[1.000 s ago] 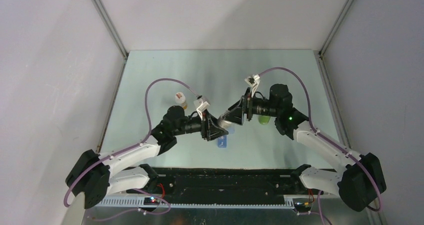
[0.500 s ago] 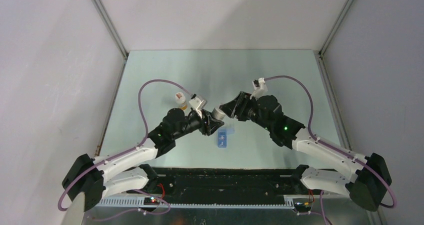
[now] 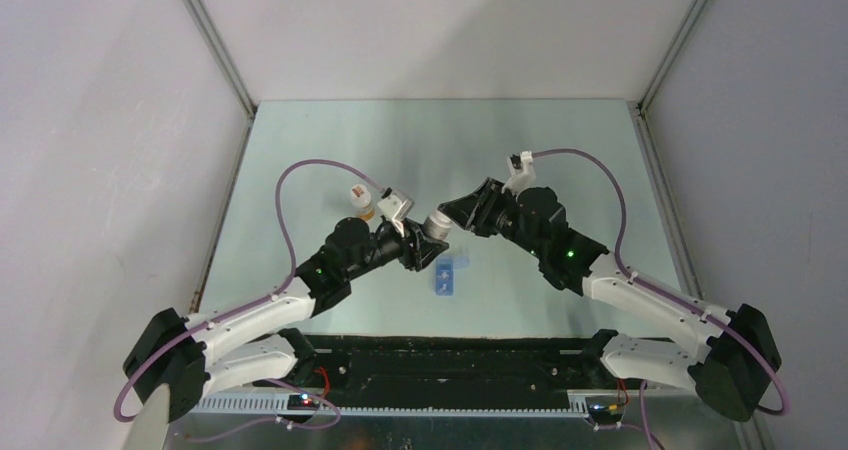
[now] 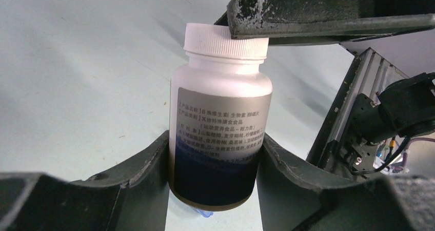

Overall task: Sort the pills into containers
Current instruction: Unscrew the lid of the pill bottle.

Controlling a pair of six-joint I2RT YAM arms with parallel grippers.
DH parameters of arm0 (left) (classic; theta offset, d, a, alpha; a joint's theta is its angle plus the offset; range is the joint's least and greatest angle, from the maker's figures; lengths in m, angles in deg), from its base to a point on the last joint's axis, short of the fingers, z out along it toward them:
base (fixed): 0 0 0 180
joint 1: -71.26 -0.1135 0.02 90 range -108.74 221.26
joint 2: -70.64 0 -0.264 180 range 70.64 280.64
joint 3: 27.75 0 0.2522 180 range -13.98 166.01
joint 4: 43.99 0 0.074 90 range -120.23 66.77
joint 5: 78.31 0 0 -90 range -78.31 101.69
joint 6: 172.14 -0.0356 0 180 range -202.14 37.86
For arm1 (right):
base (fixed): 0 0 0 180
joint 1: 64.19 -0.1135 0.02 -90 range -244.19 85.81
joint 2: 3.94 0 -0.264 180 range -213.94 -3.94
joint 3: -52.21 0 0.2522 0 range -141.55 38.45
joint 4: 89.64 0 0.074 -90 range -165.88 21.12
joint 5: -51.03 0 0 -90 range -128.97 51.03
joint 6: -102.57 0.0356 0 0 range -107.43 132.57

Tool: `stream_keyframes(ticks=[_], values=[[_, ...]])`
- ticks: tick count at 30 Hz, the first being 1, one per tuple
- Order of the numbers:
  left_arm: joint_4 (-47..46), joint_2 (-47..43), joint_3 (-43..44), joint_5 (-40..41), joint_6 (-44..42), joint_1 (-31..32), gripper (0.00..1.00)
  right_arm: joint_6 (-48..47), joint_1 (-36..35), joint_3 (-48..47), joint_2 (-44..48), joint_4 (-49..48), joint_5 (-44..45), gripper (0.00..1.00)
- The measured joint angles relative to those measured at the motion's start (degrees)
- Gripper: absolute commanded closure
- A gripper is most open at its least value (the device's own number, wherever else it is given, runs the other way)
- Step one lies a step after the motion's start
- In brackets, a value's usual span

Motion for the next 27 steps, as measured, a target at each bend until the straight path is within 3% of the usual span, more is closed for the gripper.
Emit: stream_keyframes(ticks=[5, 13, 14, 16, 18, 21, 27], values=[[0.37, 0.00, 0.00, 0.28, 0.44, 0.02, 1.00, -1.79, 2.82, 0.00, -0.37, -0.11, -6.54, 0.89], [4.63, -0.02, 3.37, -4.17, 0.70, 0.28, 1.00, -10.60, 10.43, 0.15, -0.22, -4.07, -27.61, 0.97], [4.81, -0.02, 3.63, -5.53, 0.70, 0.28, 1.00, -12.44, 11.78, 0.22, -0.28, -5.14, -31.98, 0.94], [5.03, -0.09, 3.82, -8.11, 0.63, 0.35, 1.00, -15.02, 13.38, 0.24, -0.48, -6.25, -37.92, 0.48], [5.49, -0.09, 3.96, -9.73, 0.52, 0.37, 1.00, -16.76, 14.51, 0.33, -0.63, -6.82, -42.21, 0.23], [6.73, -0.07, 4.33, -9.70, 0.07, 0.37, 1.00, -18.08, 14.21, 0.46, -0.22, -5.53, -41.42, 0.13], [9.31, 0.96, 6.64, -7.02, -1.55, 0.35, 1.00, -16.98, 8.37, 0.46, 3.80, 1.95, -24.61, 0.17]])
